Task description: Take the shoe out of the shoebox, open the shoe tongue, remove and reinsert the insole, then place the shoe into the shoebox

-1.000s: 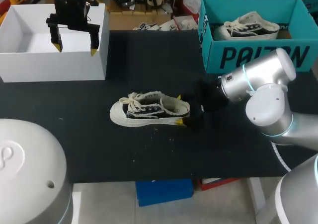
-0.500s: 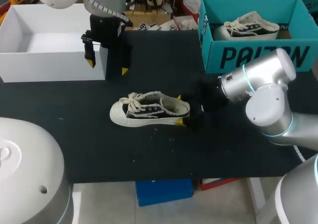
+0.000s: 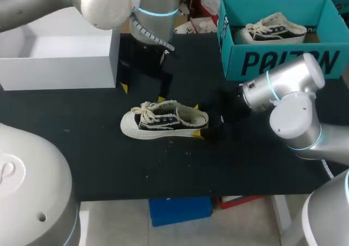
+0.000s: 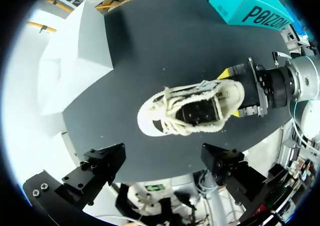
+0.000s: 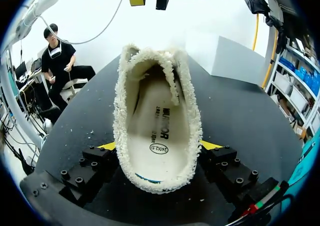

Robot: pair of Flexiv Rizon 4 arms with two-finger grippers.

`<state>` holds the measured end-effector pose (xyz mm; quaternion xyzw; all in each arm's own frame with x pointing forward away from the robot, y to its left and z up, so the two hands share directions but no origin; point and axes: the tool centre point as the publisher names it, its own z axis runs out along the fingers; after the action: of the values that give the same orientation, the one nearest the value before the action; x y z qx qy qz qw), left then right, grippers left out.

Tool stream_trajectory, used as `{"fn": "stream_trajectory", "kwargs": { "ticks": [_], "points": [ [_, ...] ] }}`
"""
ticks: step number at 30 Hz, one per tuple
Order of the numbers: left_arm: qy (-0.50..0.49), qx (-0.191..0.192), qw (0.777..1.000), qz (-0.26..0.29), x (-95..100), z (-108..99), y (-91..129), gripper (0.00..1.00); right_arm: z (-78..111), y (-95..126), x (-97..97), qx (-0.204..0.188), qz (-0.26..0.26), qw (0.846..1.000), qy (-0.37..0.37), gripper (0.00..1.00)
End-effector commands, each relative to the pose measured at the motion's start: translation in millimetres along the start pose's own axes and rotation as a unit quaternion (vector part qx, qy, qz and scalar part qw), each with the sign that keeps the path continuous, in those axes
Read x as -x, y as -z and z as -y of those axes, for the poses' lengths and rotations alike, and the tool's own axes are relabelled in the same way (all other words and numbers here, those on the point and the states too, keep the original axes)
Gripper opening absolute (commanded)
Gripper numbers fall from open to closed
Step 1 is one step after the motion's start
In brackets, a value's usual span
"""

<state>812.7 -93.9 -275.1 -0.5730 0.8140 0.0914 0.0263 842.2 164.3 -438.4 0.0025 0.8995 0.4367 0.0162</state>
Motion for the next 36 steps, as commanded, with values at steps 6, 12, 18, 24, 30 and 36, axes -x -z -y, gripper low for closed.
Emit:
{"fn": "stream_trajectory", "kwargs": {
  "ticks": [6,12,18,24,30,36],
  "points": [
    [-0.009,0.02,0.999,0.036,-38.5,23,-29,1.0,0.7,-3,0.4,-0.001,0.001,1.0,0.0,0.0],
    [-0.01,0.019,0.998,0.057,-60.2,36,-45,1.0,0.7,-3,0.4,-0.001,0.001,1.0,0.0,0.0],
    [0.0,0.012,0.997,0.081,-76.4,46,-54,1.0,0.7,-3,0.4,-0.001,0.001,1.0,0.0,0.0],
    [0.022,0.018,0.995,0.099,-77.1,52,-61,1.0,0.7,-3,0.4,-0.001,0.001,1.0,0.0,0.0],
    [0.053,0.017,0.992,0.116,-68.6,50,-70,1.0,0.7,-3,0.4,-0.001,0.001,1.0,0.0,0.0],
    [0.076,0.017,0.989,0.126,-63.9,49,-75,1.0,0.7,-3,0.4,-0.001,0.001,1.0,0.0,0.0]
  ]
}}
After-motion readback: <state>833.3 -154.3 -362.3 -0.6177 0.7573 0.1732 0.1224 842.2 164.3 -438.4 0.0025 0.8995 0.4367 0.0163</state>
